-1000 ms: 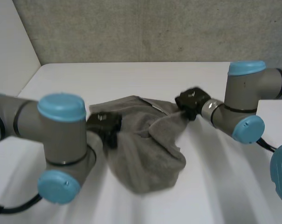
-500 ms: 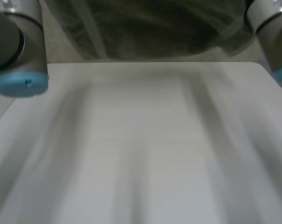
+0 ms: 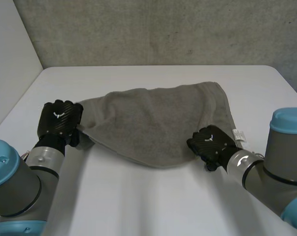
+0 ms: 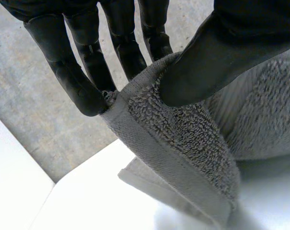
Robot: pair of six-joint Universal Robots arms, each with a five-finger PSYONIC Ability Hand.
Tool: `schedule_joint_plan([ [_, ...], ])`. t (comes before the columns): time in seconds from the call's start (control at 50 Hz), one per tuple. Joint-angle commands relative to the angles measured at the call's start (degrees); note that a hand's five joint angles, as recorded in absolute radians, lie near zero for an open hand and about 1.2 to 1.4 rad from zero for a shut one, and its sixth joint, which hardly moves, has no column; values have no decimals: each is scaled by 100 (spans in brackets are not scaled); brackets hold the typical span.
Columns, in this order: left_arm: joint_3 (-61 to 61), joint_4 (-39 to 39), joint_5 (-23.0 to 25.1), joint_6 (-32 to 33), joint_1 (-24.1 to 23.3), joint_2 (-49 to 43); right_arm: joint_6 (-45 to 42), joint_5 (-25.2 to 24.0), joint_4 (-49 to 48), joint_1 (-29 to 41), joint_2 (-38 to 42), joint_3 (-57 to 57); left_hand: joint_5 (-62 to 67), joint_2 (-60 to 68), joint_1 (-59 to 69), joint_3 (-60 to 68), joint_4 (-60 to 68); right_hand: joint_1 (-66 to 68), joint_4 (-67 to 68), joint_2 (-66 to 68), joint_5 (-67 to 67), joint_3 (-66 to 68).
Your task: Fold the towel.
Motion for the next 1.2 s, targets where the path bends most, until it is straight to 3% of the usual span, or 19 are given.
schedule_joint_plan([
  [0.02,130,10,101,-44,315,7,495,68,-137,-95,-512,68,-1490,-555,-272,-831,-695,-2036,-2193,-2011,-2036,-2215],
  [0.14,95,28,101,-53,439,-1,1208,173,-313,-304,-654,121,-1490,-555,-272,-831,-695,-2186,-2344,-2162,-2187,-2365],
  [0.28,86,89,92,-62,623,-27,1244,112,-305,-823,-663,-63,-1490,-555,-272,-831,-695,-2171,-2329,-2147,-2171,-2350],
  [0.52,86,98,101,-62,922,-63,490,68,-32,-1430,514,-643,-1490,-555,-272,-831,-695,-1734,-1891,-1709,-1734,-1913],
  [0.74,86,98,101,-62,931,-71,436,-178,-85,-1518,928,-766,-1490,-555,-272,-831,-695,-1514,-1672,-1490,-1515,-1693],
  [1.2,95,107,101,-62,931,-168,409,-196,-401,-1501,1394,-977,-1490,-555,-272,-831,-695,-1078,-1235,-1053,-1078,-1257],
])
